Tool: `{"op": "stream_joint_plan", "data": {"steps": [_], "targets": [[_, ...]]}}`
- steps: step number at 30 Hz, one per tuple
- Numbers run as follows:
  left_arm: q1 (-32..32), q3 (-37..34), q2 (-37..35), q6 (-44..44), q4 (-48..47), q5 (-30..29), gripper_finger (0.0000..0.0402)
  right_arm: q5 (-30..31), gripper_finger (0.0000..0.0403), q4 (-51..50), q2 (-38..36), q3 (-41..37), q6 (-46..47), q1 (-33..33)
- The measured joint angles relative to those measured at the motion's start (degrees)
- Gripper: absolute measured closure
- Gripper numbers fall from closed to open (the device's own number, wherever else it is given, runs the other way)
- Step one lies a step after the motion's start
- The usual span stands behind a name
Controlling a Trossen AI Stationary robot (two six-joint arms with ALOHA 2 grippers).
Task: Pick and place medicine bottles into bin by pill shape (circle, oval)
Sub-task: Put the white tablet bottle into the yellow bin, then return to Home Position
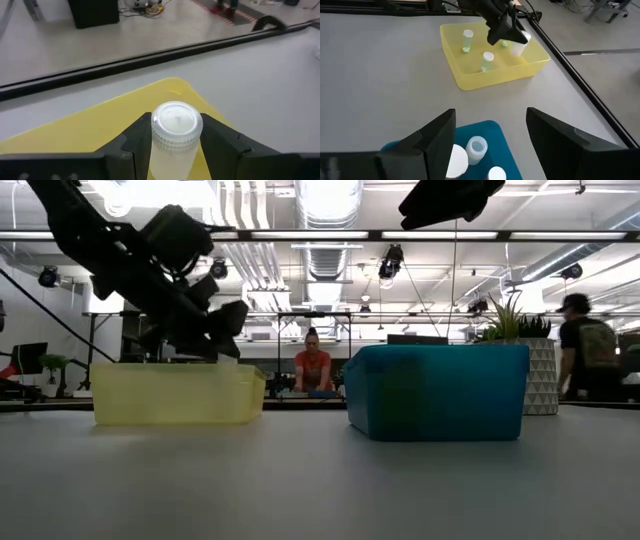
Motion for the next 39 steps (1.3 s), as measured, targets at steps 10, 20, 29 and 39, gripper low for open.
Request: {"op": "stream_joint_plan", "data": {"steps": [10,20,29,39], "targets": [[1.73,0.0,6.26,0.0,3.01,0.09,0.0272,-0.02,0.017,0.25,0.0,-0.24,0.15,0.0],[2.21,0.0,8.82,0.44,6.18,-0.08,0.0272,-0.04,0.017,0.64,0.02,-0.24,0.2,0.0],[2.21,0.02,9.76,0.44,7.27,-0.09,0.0263,-0.05,0.017,0.64,0.02,-0.31,0.2,0.0],[2.21,0.02,9.76,0.07,7.27,-0.26,0.0226,-0.09,0.017,0.66,0.02,-0.42,0.46,-0.01]]}}
